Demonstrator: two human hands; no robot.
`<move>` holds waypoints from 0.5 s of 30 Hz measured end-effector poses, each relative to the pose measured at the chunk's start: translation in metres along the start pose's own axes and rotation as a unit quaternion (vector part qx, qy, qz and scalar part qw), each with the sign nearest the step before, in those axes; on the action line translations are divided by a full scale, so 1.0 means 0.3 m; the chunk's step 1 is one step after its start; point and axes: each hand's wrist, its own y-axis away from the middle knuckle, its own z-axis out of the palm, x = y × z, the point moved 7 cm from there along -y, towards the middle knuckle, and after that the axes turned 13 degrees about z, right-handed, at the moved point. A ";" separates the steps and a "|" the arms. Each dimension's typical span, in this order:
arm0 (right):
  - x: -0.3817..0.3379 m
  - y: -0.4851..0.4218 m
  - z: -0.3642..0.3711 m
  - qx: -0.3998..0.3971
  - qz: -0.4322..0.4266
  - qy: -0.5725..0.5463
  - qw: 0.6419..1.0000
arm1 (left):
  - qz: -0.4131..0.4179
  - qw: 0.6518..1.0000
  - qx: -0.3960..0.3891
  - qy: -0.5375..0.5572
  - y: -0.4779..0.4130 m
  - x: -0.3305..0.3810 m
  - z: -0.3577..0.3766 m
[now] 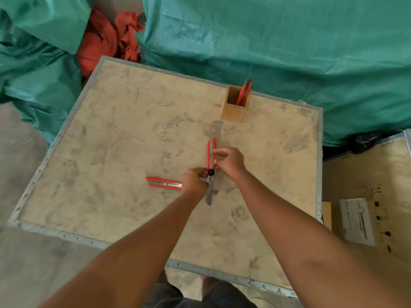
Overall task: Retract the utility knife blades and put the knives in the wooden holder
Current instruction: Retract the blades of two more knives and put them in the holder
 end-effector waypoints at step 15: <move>0.026 -0.024 -0.008 -0.014 0.038 -0.048 0.998 | 0.000 0.997 0.029 0.078 0.002 0.045 0.015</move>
